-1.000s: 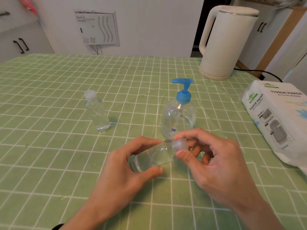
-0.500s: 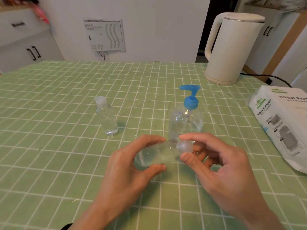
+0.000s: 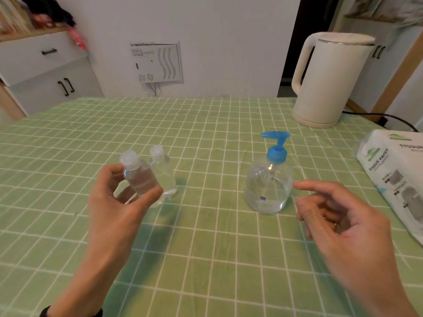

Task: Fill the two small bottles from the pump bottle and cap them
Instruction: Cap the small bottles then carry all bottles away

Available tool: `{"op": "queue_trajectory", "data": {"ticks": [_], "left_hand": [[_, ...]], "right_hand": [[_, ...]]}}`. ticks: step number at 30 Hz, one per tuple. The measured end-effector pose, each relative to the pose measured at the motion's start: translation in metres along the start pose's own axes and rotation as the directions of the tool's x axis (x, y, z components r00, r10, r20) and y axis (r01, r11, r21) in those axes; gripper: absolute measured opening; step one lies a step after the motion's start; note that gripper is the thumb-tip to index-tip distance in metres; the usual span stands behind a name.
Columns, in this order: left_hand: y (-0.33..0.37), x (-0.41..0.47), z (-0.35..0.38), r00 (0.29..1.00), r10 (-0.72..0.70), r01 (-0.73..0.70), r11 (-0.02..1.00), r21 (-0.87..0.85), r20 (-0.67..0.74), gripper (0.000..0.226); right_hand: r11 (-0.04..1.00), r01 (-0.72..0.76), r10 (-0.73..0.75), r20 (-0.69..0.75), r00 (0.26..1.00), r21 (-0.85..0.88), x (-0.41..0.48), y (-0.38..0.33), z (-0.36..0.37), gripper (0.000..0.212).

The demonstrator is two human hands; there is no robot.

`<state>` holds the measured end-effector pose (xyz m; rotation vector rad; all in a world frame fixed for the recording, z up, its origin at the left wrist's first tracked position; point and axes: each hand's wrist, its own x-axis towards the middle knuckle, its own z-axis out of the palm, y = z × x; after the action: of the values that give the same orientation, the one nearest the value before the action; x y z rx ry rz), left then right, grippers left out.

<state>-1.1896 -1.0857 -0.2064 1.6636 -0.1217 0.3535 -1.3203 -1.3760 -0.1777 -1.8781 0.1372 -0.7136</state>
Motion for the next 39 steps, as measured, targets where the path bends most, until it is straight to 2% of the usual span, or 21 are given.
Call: {"op": "queue_trajectory", "data": {"ticks": [8,12,14,16,19,21,23,29,34,39], "left_hand": [[-0.021,0.006,0.003,0.994,-0.072,0.063,0.992,0.108,0.083,0.048],[-0.025,0.009,0.003,0.988,-0.096,0.075,0.983,0.169,0.121,0.058],[-0.024,0.01,0.004,0.984,-0.099,0.07,0.98,0.188,0.15,0.081],[-0.022,0.012,0.006,0.976,-0.108,0.07,0.978,0.198,0.189,0.093],[-0.026,0.015,0.01,0.967,-0.113,0.063,0.975,0.214,0.23,0.084],[-0.027,0.02,0.014,0.964,-0.121,0.068,0.973,0.219,0.238,0.068],[-0.027,0.023,0.018,0.961,-0.131,0.077,0.973,0.219,0.242,0.055],[-0.023,0.024,0.022,0.96,-0.159,0.114,0.974,0.195,0.232,0.034],[-0.018,0.021,0.019,0.953,-0.175,0.128,0.973,0.194,0.247,0.042],[-0.014,0.019,0.019,0.925,-0.195,0.13,0.969,0.21,0.326,0.044]], "right_hand": [[0.999,-0.038,0.038,-0.004,0.999,0.02,0.002,0.005,0.002,0.028],[0.999,-0.04,0.04,-0.044,0.998,0.003,0.003,0.01,0.005,0.026],[0.999,-0.035,0.033,-0.065,0.997,-0.024,0.006,0.015,0.005,0.039],[0.997,-0.044,0.041,-0.046,0.998,-0.066,0.01,0.022,0.005,0.063],[0.988,-0.095,0.103,0.061,0.993,-0.122,0.017,0.034,0.007,0.105],[0.98,-0.127,0.147,0.125,0.981,-0.151,0.019,0.04,0.01,0.12],[0.973,-0.158,0.185,0.163,0.969,-0.167,0.02,0.044,0.014,0.127],[0.95,-0.194,0.243,0.19,0.951,-0.243,0.026,0.048,0.03,0.129],[0.94,-0.186,0.233,0.138,0.963,-0.286,0.039,0.049,0.046,0.115],[0.94,-0.198,0.235,0.106,0.966,-0.278,0.042,0.049,0.048,0.103]]}}
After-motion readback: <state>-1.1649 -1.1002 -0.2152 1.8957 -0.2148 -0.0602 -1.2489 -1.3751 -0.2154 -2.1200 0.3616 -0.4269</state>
